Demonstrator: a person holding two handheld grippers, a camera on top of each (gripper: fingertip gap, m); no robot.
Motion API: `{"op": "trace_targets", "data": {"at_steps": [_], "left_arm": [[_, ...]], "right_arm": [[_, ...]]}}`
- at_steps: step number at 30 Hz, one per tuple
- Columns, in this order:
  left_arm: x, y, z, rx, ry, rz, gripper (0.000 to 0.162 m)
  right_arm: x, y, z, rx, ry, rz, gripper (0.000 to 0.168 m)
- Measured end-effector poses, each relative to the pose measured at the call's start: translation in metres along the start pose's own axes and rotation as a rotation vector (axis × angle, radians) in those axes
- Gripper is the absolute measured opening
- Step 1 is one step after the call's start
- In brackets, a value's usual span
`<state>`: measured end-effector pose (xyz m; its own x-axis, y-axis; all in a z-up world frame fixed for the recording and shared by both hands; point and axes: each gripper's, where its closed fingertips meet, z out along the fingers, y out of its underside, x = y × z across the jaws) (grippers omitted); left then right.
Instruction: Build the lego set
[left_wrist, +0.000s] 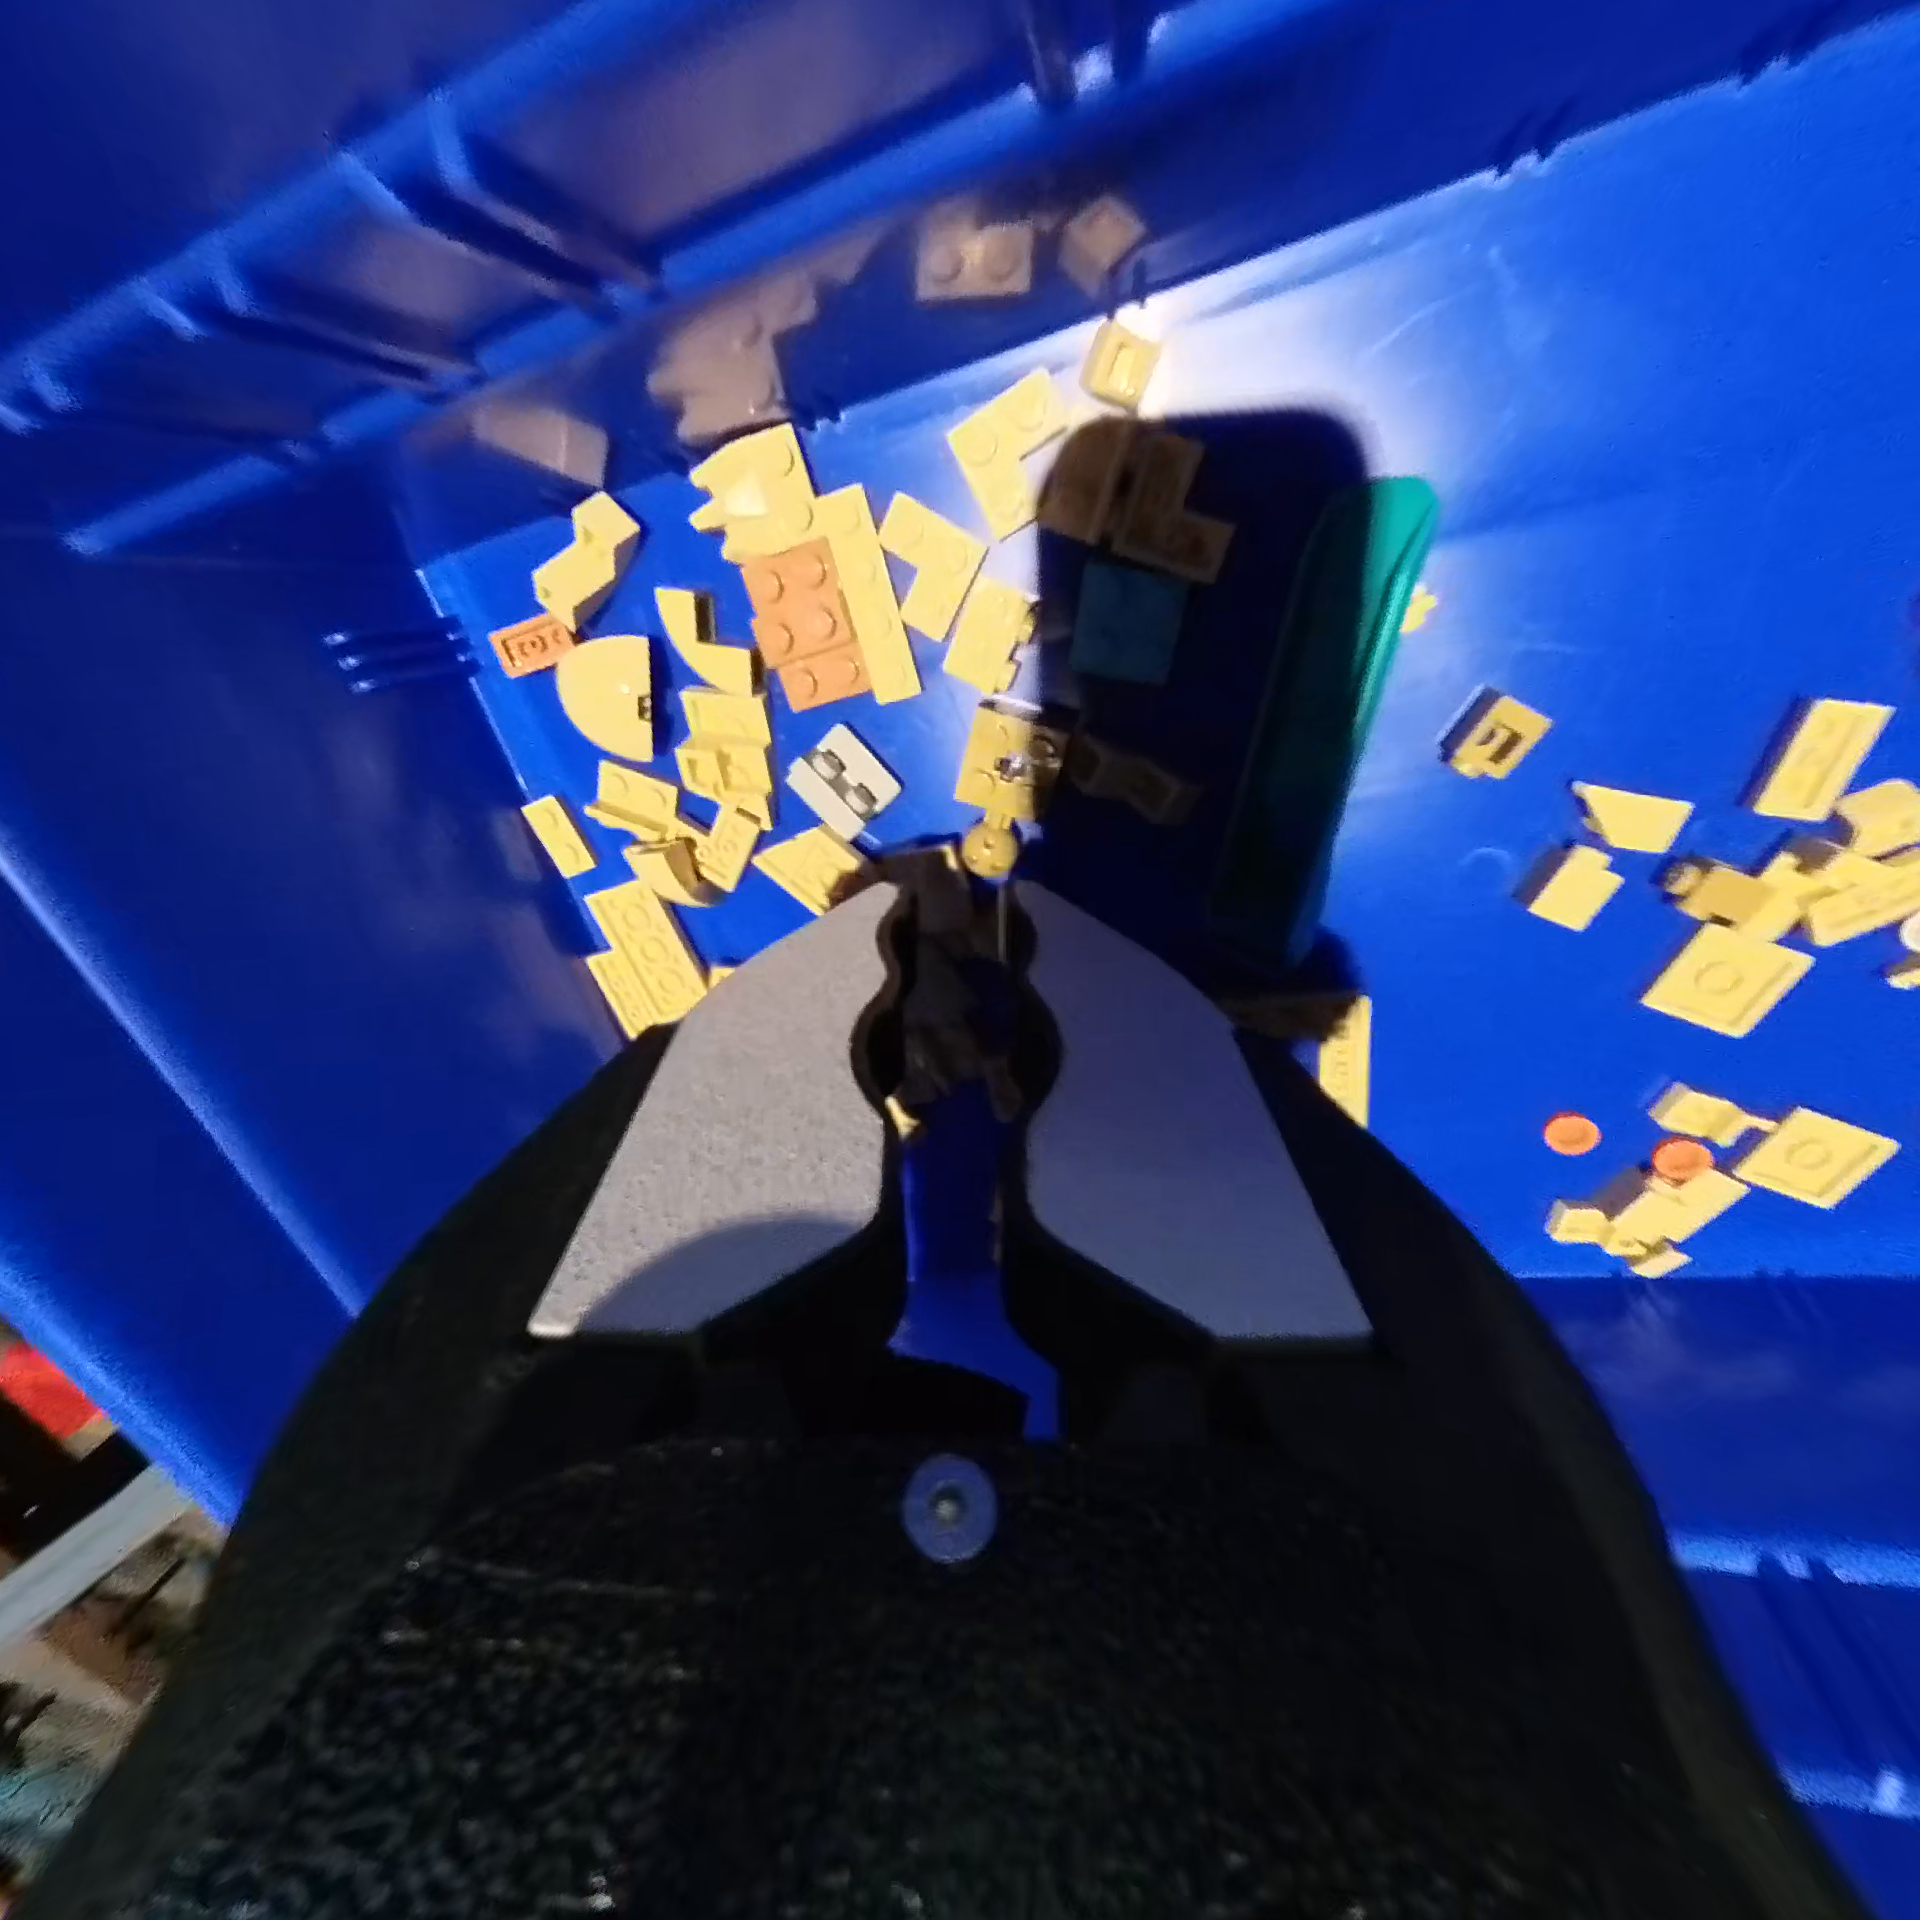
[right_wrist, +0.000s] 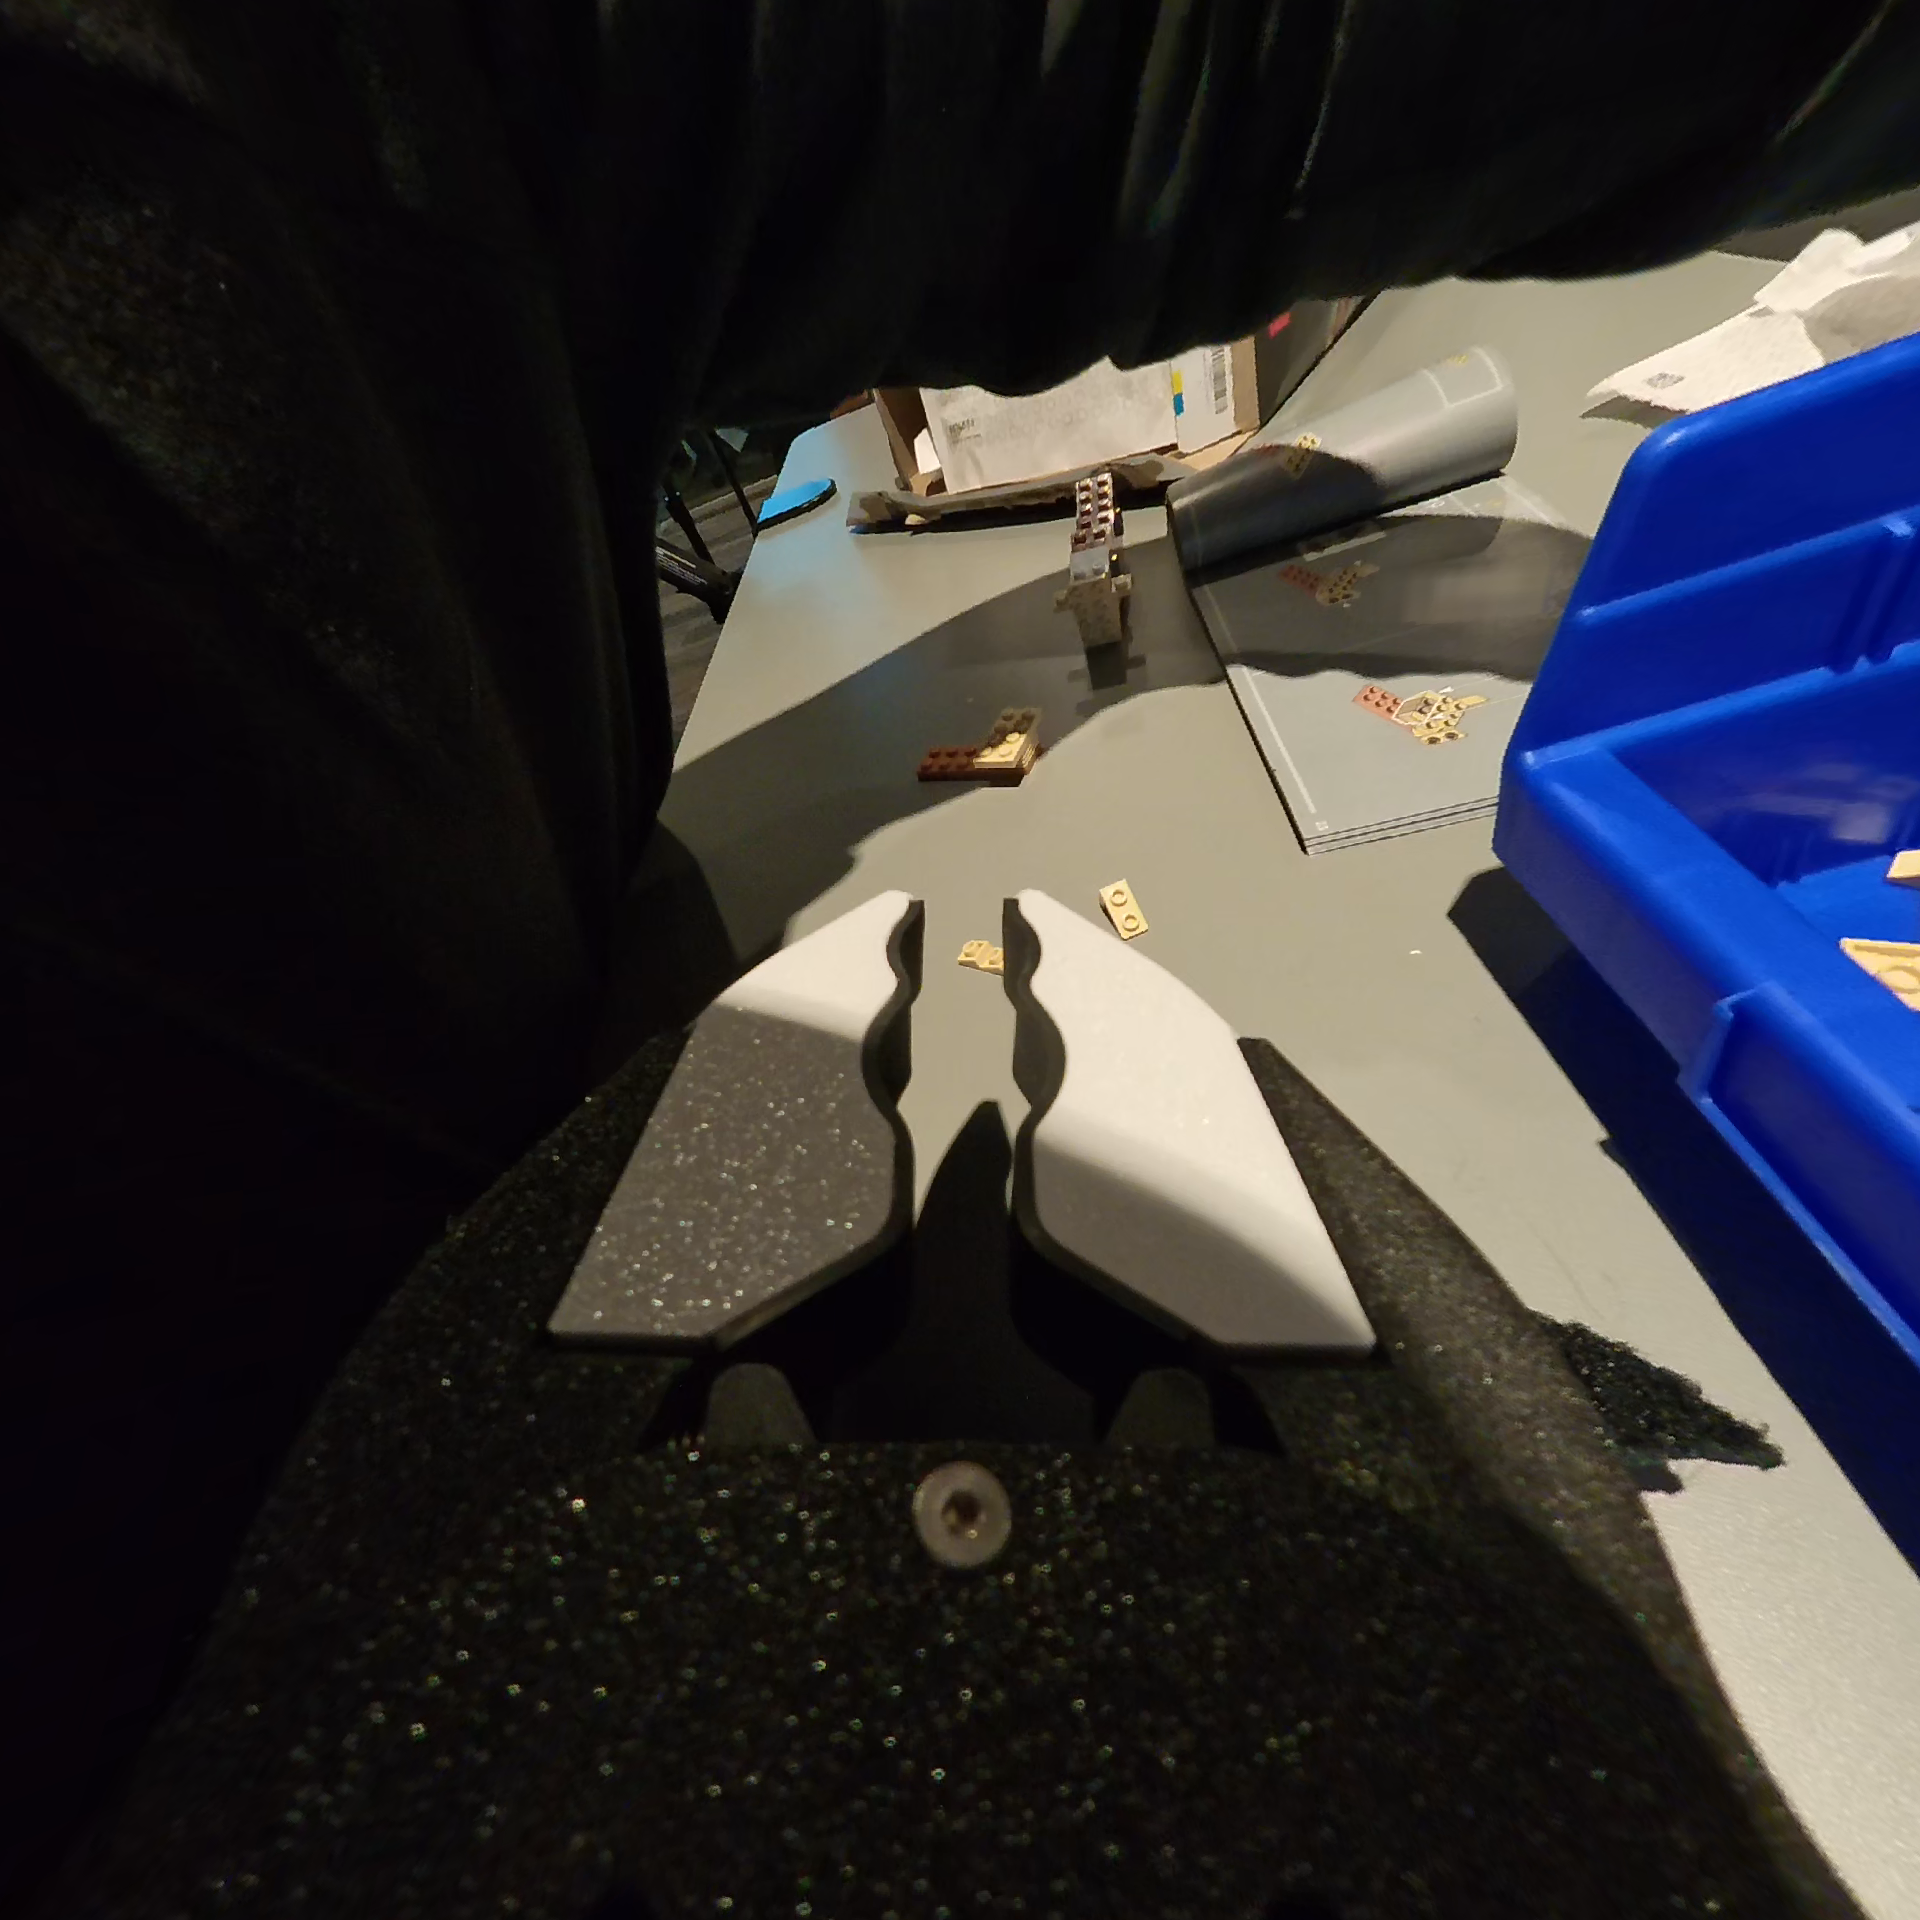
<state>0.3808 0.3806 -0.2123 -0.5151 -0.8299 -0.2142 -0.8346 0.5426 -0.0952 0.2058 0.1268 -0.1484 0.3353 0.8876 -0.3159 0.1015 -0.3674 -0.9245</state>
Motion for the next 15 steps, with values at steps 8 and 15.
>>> {"op": "trace_targets", "data": {"at_steps": [8,15], "left_arm": [[0.0000,-0.0010,0.0039,-0.009,0.000,-0.007,0.009],[0.0012,-0.0008,-0.0050,0.027,0.019,-0.027,0.002]], "right_arm": [[-0.0002,0.0000,-0.0002,0.000,-0.002,0.001,0.014],[0.0000,0.0000,-0.0003,0.001,-0.002,0.003,0.014]]}}
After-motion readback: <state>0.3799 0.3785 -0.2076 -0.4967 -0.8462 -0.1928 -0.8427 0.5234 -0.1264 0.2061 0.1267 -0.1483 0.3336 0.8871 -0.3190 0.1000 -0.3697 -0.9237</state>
